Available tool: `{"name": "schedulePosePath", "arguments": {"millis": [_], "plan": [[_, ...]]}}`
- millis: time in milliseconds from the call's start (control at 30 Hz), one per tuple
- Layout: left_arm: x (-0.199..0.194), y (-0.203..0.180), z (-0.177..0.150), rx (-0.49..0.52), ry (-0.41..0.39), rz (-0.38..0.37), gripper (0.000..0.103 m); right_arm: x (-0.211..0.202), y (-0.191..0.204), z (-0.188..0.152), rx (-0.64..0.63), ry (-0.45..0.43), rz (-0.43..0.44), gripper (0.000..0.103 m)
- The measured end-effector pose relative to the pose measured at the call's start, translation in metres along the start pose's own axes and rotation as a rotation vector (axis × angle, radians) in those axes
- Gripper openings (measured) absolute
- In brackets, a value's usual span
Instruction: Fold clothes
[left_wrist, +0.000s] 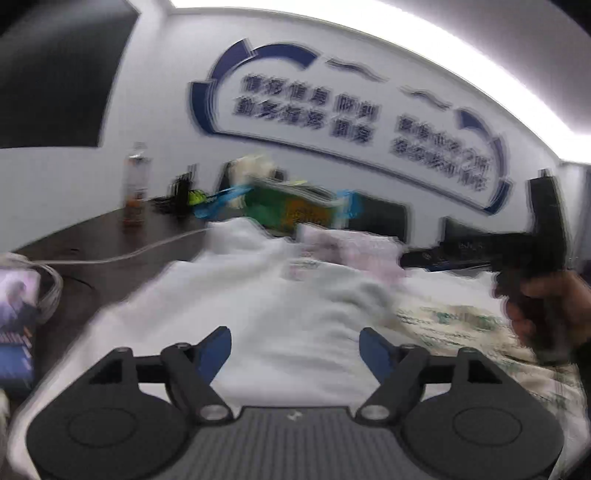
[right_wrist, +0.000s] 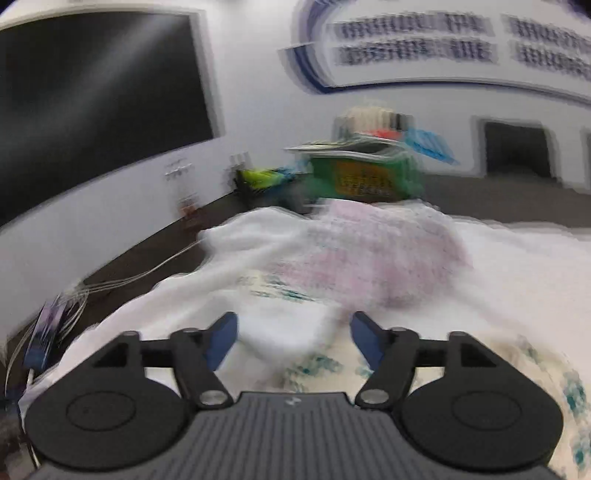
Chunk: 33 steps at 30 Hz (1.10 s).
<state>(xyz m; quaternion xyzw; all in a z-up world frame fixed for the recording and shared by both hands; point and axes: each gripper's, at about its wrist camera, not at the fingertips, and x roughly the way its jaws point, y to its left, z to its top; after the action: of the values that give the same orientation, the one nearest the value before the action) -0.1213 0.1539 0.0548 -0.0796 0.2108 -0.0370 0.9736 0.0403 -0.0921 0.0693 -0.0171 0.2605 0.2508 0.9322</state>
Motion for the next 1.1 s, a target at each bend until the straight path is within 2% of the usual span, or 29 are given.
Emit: {"name": "schedulePosePath", "arguments": {"millis": [67, 133, 167, 233, 267, 300, 367, 500, 567, 633, 667, 700, 733, 767, 833, 900, 967, 1033, 1067, 1100], "plan": [[0.031, 0.003, 0.013, 0.000, 0.069, 0.063, 0.073, 0.041, 0.011, 0.019, -0.049, 0.064, -0.007, 0.072], [0.056, 0.006, 0.017, -0.008, 0.136, 0.073, 0.071, 0.078, 0.015, 0.030, -0.057, 0.143, 0.026, 0.071], [0.067, 0.008, 0.018, -0.017, 0.177, 0.070, 0.065, 0.093, 0.017, 0.032, -0.067, 0.191, 0.046, 0.066], [0.077, 0.015, 0.012, -0.040, 0.228, 0.039, 0.052, 0.110, 0.026, 0.028, -0.127, 0.241, 0.033, 0.043], [0.078, 0.019, 0.009, -0.059, 0.245, 0.015, 0.018, 0.112, 0.031, 0.022, -0.169, 0.251, 0.010, 0.021], [0.079, 0.022, 0.006, -0.081, 0.260, -0.010, 0.003, 0.108, 0.036, 0.018, -0.203, 0.232, 0.001, 0.006], [0.072, 0.027, 0.001, -0.107, 0.228, -0.034, 0.000, 0.091, 0.044, 0.009, -0.259, 0.157, 0.004, 0.006], [0.025, 0.025, -0.007, -0.129, 0.093, 0.014, 0.000, 0.047, 0.074, 0.011, -0.393, -0.093, 0.035, 0.006], [0.005, 0.026, -0.013, -0.206, 0.063, 0.020, 0.000, 0.041, 0.091, 0.018, -0.439, -0.148, 0.088, 0.006], [-0.010, 0.027, -0.020, -0.256, 0.038, 0.064, 0.000, 0.051, 0.108, 0.023, -0.465, -0.151, 0.145, 0.007], [-0.013, 0.028, -0.025, -0.282, 0.030, 0.096, 0.000, 0.063, 0.118, 0.025, -0.475, -0.139, 0.170, 0.018], [-0.014, 0.031, -0.030, -0.309, 0.035, 0.122, 0.000, 0.078, 0.127, 0.025, -0.491, -0.102, 0.177, 0.048], [-0.014, 0.034, -0.035, -0.336, 0.043, 0.147, 0.000, 0.095, 0.136, 0.024, -0.511, -0.046, 0.172, 0.061], [-0.013, 0.038, -0.039, -0.348, 0.053, 0.165, 0.000, 0.105, 0.141, 0.022, -0.525, -0.022, 0.164, 0.064], [-0.012, 0.044, -0.045, -0.365, 0.075, 0.199, 0.000, 0.109, 0.142, 0.018, -0.519, -0.028, 0.152, 0.064], [-0.011, 0.047, -0.048, -0.368, 0.083, 0.210, 0.000, 0.093, 0.127, 0.021, -0.441, -0.065, 0.161, 0.064], [-0.013, 0.048, -0.048, -0.357, 0.071, 0.210, 0.000, 0.074, 0.104, 0.023, -0.357, -0.059, 0.166, 0.062], [-0.015, 0.047, -0.047, -0.337, 0.045, 0.216, 0.000, 0.059, 0.080, 0.020, -0.310, -0.031, 0.140, 0.049], [-0.016, 0.045, -0.045, -0.324, 0.032, 0.220, 0.000, 0.052, 0.070, 0.016, -0.293, -0.008, 0.129, 0.037], [-0.017, 0.043, -0.042, -0.312, 0.018, 0.225, 0.000, 0.044, 0.060, 0.012, -0.276, 0.018, 0.124, 0.031]]}}
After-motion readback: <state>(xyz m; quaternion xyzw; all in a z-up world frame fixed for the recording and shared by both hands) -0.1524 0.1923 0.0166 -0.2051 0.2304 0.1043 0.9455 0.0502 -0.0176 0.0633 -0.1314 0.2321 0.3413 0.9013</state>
